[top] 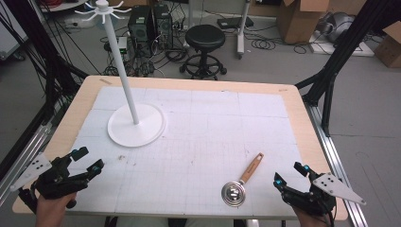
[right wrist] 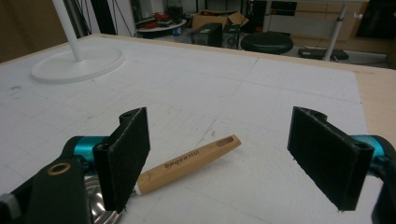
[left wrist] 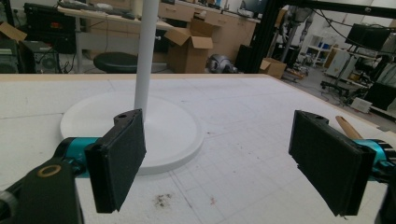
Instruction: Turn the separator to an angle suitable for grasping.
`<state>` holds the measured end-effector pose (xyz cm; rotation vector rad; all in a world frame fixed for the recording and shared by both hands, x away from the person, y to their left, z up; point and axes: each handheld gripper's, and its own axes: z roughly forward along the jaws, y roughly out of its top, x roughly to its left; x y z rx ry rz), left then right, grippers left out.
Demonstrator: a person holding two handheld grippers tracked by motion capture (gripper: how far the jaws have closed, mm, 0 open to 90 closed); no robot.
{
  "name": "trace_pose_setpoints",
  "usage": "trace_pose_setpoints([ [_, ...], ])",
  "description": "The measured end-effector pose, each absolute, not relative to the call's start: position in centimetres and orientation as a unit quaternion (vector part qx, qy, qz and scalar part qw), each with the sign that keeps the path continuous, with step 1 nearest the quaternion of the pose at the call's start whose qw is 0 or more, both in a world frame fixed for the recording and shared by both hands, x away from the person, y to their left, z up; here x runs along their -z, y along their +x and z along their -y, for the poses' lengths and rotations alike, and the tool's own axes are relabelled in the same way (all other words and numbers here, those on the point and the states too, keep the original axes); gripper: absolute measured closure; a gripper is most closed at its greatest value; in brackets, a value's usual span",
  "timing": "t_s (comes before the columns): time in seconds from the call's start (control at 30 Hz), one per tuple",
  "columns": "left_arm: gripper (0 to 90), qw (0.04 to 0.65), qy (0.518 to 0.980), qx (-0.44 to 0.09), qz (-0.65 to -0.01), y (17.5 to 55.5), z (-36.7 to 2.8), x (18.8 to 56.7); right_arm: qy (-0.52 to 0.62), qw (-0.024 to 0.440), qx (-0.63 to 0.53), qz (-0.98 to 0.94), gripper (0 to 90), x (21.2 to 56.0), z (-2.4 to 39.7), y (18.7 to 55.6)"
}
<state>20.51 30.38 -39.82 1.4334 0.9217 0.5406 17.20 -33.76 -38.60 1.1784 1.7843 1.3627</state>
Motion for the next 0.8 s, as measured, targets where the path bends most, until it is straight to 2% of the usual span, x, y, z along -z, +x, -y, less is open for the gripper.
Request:
trace_pose_setpoints([
  [0.3,19.3,0.624,0.623,-0.235,-0.409,20.7,-30.5,40.0,0.443,0.288,-0.500,-0.686,26.0,39.3,33.1,17.6],
  [0.4,19.4,0.625,0.622,-0.236,-0.409,20.7,-30.5,39.9,0.438,0.275,-0.499,-0.696,29.2,39.6,32.4,17.9],
  [0.43,19.5,0.626,0.623,-0.236,-0.406,20.6,-30.5,39.9,0.423,0.245,-0.500,-0.715,34.0,40.1,31.8,18.2],
  [0.47,19.5,0.624,0.626,-0.236,-0.403,20.6,-30.4,39.9,0.423,0.245,-0.500,-0.715,34.0,40.1,31.8,18.2],
  [0.5,19.8,0.623,0.629,-0.236,-0.401,20.6,-30.4,39.8,0.411,0.228,-0.495,-0.731,41.0,40.4,31.2,18.5],
  [0.53,19.8,0.623,0.630,-0.236,-0.399,20.5,-30.4,39.8,0.411,0.228,-0.495,-0.731,41.0,40.4,31.2,18.5],
  [0.57,19.8,0.624,0.629,-0.236,-0.399,20.5,-30.3,39.8,0.403,0.216,-0.488,-0.743,48.4,40.7,30.5,18.7],
  [0.6,19.8,0.624,0.629,-0.235,-0.400,20.5,-30.3,39.9,0.403,0.216,-0.488,-0.743,48.4,40.7,30.5,18.7],
  [0.63,19.9,0.624,0.629,-0.233,-0.401,20.6,-30.3,39.9,0.392,0.200,-0.481,-0.758,63.9,41.0,29.9,19.0],
  [0.67,19.8,0.624,0.629,-0.233,-0.401,20.6,-30.3,39.9,0.392,0.200,-0.481,-0.758,63.9,41.0,29.9,19.0],
  [0.7,19.8,0.624,0.629,-0.233,-0.401,20.7,-30.4,39.9,0.388,0.179,-0.464,-0.776,78.5,41.4,29.6,19.4],
  [0.73,19.8,0.623,0.631,-0.233,-0.401,20.7,-30.4,39.9,0.388,0.179,-0.464,-0.776,78.5,41.4,29.6,19.4],
  [0.8,19.9,0.623,0.630,-0.232,-0.402,20.7,-30.4,40.0,0.381,0.166,-0.441,-0.796,86.6,42.1,29.2,19.7],
])
